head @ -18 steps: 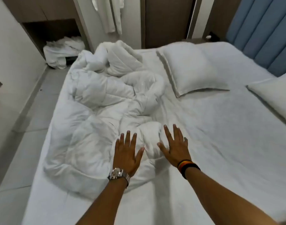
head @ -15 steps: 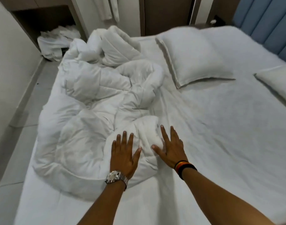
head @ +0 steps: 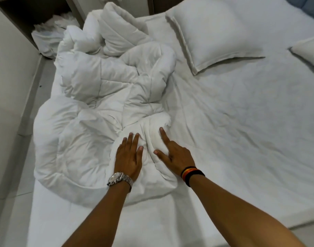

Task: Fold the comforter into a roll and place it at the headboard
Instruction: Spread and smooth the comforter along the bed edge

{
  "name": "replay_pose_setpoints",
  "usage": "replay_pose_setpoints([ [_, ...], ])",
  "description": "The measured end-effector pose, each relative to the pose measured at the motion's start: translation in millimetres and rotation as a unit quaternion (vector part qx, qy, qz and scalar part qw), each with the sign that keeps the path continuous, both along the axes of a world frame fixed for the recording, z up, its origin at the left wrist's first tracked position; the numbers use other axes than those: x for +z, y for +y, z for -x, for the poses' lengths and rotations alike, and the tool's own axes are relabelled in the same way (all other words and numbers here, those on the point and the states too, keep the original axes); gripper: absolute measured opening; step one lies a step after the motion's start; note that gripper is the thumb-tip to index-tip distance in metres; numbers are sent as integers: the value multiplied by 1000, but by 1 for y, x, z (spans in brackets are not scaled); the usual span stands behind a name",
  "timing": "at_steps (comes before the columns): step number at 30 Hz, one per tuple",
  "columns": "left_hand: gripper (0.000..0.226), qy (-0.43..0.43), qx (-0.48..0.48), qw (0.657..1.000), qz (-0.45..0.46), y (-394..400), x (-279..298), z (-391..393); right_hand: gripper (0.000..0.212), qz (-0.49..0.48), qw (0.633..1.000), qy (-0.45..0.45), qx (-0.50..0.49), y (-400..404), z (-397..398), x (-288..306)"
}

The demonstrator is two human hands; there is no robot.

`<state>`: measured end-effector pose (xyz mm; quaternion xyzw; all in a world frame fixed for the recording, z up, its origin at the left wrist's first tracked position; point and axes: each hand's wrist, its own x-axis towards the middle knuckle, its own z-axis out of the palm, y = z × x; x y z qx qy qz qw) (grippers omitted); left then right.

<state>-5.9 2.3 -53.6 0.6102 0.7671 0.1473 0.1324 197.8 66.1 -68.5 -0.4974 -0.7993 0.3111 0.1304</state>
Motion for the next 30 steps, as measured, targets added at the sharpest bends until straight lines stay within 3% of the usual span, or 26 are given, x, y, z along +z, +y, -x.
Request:
replay_pose_setpoints([
  [4,57,-29,-39,999,21,-26,10,-15,73,-8,999,-37,25,-42,-31,35],
  [10,57,-17,-95,988,116,-99,7,-73,114,127,989,-70,-33,-120,-91,56],
  [17,63,30,-126,971,200,-166,-14,-174,127,263,955,17,-134,-194,-203,45],
  [25,68,33,-177,950,255,-239,-18,-304,127,261,946,-8,-191,-274,-331,24],
  [30,63,50,-143,973,171,-271,-18,-256,119,225,946,-137,-189,-288,-324,-3],
])
